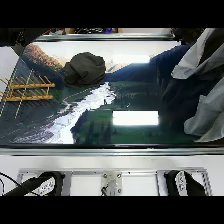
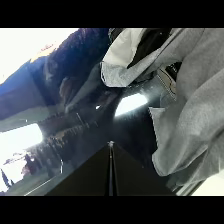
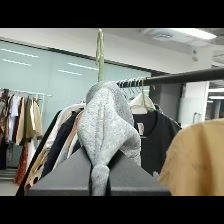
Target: Fold the clothes and pants, and hang the long-sleeved shirts on hangers.
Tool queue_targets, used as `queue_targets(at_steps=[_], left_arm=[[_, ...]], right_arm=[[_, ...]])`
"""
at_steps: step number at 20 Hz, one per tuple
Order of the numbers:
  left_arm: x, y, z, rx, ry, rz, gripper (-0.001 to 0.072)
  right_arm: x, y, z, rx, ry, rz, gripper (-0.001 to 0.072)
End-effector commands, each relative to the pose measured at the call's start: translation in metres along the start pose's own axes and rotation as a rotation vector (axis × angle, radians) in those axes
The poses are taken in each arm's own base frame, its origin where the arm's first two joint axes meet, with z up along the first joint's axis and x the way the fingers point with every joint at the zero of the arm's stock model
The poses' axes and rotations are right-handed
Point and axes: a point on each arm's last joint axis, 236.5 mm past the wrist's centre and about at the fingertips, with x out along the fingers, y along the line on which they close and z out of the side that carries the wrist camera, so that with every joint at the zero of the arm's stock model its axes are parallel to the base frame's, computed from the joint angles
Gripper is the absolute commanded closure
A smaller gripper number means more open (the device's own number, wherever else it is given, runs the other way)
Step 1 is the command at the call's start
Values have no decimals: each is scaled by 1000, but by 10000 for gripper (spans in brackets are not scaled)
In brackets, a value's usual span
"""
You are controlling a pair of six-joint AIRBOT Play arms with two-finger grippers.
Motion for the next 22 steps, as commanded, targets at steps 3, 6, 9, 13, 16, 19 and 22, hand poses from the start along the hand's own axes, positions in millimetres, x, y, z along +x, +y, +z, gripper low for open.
queue_targets(at_steps=[3,6,9,13,16,19,22], left_arm=[[0,0,-2,-3,7,0,693],[2,-3,-3,0,12,-7,693],[13,-16,-11,16,41,-40,693],[40,-19,-28,27,114,-54,693],[55,-20,-35,24,141,-72,693],[57,-22,-32,58,128,-78,693],[55,-18,-34,63,138,-70,693]], right_arm=[[61,3,-31,-94,19,30,695],[85,-10,-54,-159,89,-29,695],[89,-22,-53,-168,109,-72,695],[66,-54,-26,-270,174,-218,695],[38,-64,27,-307,146,-299,695],[-7,-91,66,-310,183,-456,695],[-59,-111,106,-322,200,-605,695]])
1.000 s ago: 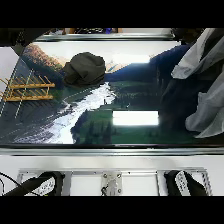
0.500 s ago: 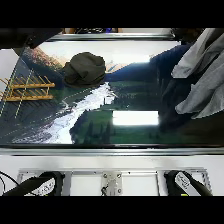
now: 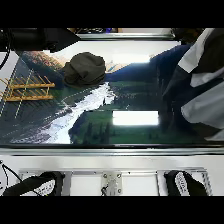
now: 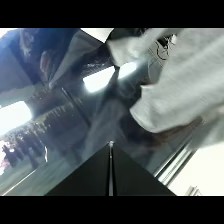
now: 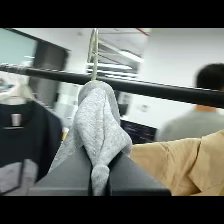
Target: Fold the clothes and pants, and hang the long-sleeved shirts on hangers.
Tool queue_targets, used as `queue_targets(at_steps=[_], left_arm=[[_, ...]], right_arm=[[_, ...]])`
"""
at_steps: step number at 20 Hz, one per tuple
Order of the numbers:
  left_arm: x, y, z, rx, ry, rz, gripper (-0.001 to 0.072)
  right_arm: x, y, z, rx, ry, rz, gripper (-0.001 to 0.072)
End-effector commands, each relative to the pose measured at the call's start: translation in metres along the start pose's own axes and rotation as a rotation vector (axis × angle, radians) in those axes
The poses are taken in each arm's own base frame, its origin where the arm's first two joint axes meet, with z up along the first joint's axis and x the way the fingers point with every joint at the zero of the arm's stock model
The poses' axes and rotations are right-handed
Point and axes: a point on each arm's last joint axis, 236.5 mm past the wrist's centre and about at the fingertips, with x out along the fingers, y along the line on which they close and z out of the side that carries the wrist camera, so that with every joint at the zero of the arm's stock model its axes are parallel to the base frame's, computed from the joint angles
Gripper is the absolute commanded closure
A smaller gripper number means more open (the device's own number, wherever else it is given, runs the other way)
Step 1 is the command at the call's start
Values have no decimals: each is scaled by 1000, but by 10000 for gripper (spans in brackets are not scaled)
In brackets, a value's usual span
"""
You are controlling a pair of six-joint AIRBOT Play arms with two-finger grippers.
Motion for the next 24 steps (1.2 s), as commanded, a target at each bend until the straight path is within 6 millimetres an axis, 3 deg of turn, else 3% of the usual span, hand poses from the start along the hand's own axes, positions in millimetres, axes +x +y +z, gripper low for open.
queue_targets(at_steps=[1,4,8,10,13,16,18,21,24], left_arm=[[1,2,-3,20,15,4,693],[1,2,-5,45,23,3,692],[1,2,-5,60,23,2,692],[0,2,-5,60,23,2,693],[0,2,-5,60,23,2,692],[0,2,-5,60,24,2,693],[0,2,-5,60,24,2,693],[0,2,-5,60,24,2,693],[0,2,-5,60,24,2,693]], right_arm=[[-49,-63,19,-27,64,-182,695],[-66,-73,39,-21,25,-196,695],[-50,-43,47,10,-44,-88,695],[-33,-26,37,2,-46,-45,695],[-2,0,4,-16,-7,7,695],[21,35,-4,-108,-74,98,695],[35,41,-15,-157,-62,99,695],[46,37,-4,-223,-91,77,695],[59,11,-7,-210,-83,11,695]])
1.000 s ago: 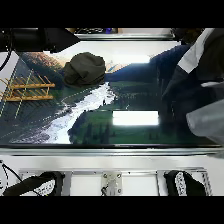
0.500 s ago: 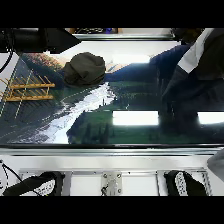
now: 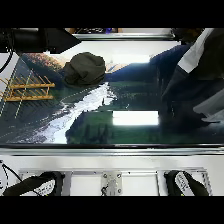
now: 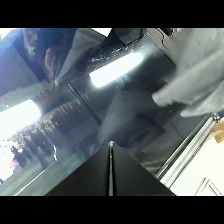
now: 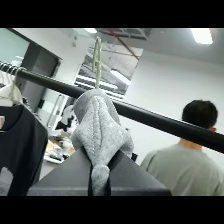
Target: Fold the clothes and pants, and hang the long-sleeved shirts on hangers.
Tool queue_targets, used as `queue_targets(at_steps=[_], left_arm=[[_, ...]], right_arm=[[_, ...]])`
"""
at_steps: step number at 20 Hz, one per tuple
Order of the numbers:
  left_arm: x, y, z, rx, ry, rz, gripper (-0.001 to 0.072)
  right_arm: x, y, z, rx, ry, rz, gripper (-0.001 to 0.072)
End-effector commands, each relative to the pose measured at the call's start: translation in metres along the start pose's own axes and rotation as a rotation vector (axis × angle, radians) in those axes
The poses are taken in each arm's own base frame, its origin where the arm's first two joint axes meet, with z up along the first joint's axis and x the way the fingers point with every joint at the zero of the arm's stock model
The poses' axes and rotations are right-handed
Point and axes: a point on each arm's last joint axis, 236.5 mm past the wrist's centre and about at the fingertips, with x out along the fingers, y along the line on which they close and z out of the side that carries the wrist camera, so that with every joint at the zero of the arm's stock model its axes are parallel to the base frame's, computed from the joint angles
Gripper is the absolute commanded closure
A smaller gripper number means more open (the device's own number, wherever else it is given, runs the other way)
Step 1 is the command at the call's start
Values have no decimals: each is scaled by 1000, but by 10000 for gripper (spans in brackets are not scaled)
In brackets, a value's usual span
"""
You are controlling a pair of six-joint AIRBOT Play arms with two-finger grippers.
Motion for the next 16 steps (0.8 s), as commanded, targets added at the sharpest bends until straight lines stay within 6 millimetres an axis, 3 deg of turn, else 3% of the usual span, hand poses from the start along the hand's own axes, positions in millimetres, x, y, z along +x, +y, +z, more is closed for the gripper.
queue_targets(at_steps=[1,5,16], left_arm=[[0,0,0,-1,-1,1,693],[0,0,0,-1,-1,1,692],[0,-1,-8,-9,32,-5,693]], right_arm=[[12,-28,-11,31,12,-72,695],[15,-81,-46,158,54,-195,695],[12,-110,-90,199,162,-308,695]])
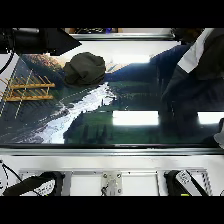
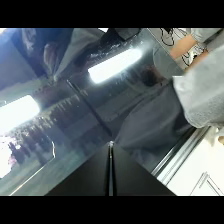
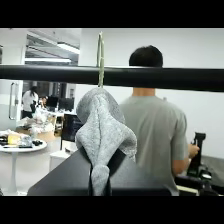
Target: Fold the clothes and pants, and hang the long-sleeved shirts on hangers.
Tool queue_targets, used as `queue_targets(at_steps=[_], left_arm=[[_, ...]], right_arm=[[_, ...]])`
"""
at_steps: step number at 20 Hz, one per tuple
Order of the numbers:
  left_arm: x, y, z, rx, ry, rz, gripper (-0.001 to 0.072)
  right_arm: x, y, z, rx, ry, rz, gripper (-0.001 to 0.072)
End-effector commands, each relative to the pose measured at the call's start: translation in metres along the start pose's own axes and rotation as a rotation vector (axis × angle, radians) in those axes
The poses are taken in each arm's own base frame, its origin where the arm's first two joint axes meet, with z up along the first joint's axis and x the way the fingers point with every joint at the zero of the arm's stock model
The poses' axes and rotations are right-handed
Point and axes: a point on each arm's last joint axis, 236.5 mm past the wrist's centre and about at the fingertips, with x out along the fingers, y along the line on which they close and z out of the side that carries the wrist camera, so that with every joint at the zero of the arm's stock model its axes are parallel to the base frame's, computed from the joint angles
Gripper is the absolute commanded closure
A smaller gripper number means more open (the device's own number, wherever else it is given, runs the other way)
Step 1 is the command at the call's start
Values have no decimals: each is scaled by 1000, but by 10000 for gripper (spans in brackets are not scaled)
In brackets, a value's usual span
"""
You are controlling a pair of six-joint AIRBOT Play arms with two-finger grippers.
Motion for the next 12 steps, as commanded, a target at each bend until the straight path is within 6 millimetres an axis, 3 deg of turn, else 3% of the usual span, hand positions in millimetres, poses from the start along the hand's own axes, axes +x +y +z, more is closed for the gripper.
queue_targets(at_steps=[1,4,6,11,12], left_arm=[[0,0,-3,-1,11,-1,693],[0,0,-3,-2,11,-1,693],[0,0,-3,-2,11,-1,693],[0,0,-3,-1,12,-2,692],[0,0,-3,-1,15,-2,693]], right_arm=[[0,-11,-15,36,51,-47,695],[-6,-11,-42,46,167,-88,694],[-9,0,-53,38,220,-66,691],[-16,17,-37,50,198,-19,675],[-18,16,-33,52,190,-20,641]])
